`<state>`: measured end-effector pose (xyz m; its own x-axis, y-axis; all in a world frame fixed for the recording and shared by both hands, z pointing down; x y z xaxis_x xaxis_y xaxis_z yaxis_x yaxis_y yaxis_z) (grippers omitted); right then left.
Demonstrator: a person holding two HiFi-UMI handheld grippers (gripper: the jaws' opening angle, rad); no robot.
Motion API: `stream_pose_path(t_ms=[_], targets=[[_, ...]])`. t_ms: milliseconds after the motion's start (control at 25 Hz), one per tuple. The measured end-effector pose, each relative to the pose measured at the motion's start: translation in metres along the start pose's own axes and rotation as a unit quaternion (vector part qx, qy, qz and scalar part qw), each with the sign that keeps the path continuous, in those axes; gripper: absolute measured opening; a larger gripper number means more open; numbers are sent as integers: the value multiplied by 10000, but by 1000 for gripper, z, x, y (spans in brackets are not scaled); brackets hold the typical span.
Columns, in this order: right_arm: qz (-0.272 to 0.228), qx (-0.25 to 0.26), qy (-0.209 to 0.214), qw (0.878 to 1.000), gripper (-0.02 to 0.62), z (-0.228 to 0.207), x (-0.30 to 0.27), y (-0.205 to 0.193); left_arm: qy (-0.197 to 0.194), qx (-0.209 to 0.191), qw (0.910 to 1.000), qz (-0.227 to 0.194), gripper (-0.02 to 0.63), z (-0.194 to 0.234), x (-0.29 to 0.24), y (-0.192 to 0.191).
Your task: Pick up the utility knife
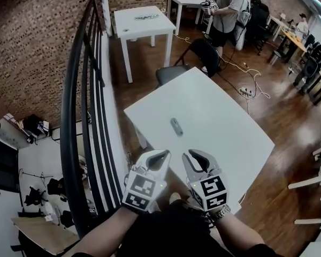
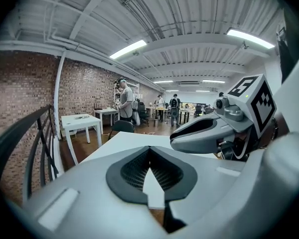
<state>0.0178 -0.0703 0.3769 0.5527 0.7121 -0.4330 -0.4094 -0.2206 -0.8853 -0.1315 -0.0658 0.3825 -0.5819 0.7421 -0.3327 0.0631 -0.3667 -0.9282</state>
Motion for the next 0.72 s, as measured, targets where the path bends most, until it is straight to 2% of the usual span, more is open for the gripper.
stream_pose_path(t_ms=[240, 560, 720], targets=[[332, -40, -32, 9994, 78, -21, -34, -5, 59, 97, 9999, 125, 17, 21, -10, 6], [567, -241, 139, 9980, 107, -44, -107, -17, 177, 129, 9987, 452, 15, 64, -38, 3], [826, -369, 294, 9955, 122, -54, -142, -38, 208, 224, 9971, 700, 16, 82, -57, -5]])
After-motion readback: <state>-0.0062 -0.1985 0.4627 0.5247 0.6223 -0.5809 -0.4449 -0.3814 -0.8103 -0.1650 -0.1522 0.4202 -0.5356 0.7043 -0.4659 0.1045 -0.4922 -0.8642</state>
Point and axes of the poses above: the fingertips, and each gripper's own axes: x backward along the fingers, z to its left, y out of its top, the point moved 9 cm from there along x, backward along the fingers, and after that the axes turned 7 degrees about x, right-handed, at the moved point
